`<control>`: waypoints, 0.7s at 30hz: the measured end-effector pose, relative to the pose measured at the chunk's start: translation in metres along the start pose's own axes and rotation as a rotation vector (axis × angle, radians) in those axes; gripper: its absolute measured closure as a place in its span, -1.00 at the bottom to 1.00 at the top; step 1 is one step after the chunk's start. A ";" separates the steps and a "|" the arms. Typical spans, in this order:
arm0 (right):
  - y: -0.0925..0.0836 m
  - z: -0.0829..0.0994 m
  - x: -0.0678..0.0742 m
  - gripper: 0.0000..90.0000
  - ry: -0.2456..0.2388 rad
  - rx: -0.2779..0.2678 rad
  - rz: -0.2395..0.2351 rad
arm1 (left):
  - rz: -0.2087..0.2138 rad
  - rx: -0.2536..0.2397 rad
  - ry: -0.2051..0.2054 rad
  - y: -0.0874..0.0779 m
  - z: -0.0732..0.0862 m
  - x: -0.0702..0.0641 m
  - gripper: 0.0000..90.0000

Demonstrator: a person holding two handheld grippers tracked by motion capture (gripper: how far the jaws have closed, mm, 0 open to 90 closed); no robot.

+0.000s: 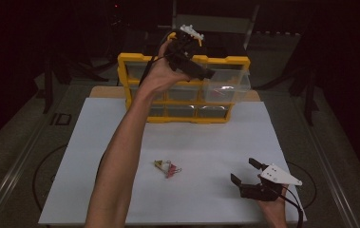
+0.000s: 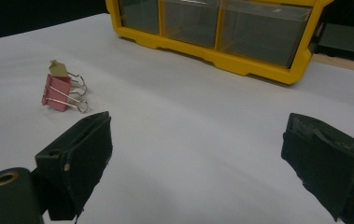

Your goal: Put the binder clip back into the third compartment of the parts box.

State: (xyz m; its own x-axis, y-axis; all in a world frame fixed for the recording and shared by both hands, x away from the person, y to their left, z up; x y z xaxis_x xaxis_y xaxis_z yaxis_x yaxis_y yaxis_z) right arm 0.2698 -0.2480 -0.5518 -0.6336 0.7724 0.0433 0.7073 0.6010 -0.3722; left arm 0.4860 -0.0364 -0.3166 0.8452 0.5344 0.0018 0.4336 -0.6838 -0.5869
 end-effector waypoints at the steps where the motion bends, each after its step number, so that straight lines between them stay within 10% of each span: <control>1: 0.000 0.000 0.000 -0.81 0.000 0.000 0.000 | -0.003 0.005 -0.002 -0.002 0.003 0.002 -0.99; 21: 0.002 0.001 0.003 -0.81 -0.007 0.010 0.002 | -0.114 0.074 -0.061 -0.044 0.096 0.012 -0.99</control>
State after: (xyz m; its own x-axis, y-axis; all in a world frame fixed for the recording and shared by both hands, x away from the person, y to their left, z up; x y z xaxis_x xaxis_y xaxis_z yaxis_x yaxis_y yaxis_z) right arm 0.2693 -0.2447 -0.5530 -0.6346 0.7720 0.0366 0.7050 0.5976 -0.3818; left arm 0.4475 0.0478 -0.3686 0.7705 0.6370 0.0243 0.4994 -0.5795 -0.6440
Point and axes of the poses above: each handheld gripper's, and its own axes: y roughly forward along the jaws, z roughly out of its underside, x roughly to its left, the point moved 7 cm from there along y, roughly forward along the jaws, and after that the axes turned 2 degrees about -z, right-handed, at the moved point
